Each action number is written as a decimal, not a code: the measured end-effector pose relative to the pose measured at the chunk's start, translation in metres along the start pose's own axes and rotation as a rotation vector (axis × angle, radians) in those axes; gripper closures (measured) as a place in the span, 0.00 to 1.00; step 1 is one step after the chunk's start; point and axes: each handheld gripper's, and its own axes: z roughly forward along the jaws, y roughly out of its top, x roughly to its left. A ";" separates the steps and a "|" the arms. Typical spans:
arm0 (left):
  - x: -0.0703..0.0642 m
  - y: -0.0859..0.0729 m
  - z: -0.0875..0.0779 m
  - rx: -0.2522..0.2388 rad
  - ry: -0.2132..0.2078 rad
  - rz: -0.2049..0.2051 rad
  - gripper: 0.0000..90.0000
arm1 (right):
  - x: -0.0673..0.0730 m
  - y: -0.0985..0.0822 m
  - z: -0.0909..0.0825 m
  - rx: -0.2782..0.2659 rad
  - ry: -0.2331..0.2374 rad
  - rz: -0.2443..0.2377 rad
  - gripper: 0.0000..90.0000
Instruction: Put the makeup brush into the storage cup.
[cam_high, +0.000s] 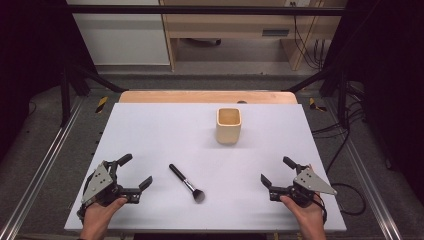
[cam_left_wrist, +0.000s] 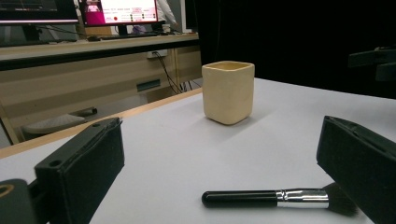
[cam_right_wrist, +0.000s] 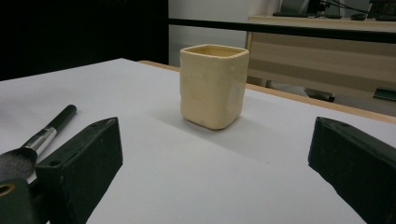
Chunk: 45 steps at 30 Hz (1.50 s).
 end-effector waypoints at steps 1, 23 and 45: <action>0.000 0.000 0.000 0.001 0.001 0.000 0.01 | 0.000 0.000 0.000 0.000 0.000 0.000 0.04; -0.004 -0.002 0.006 0.024 -0.019 0.022 0.01 | 0.000 -0.001 0.003 0.012 -0.017 0.022 0.06; 0.004 -0.004 0.017 0.045 -0.010 0.036 0.01 | 0.008 0.021 0.025 0.176 0.042 0.007 0.07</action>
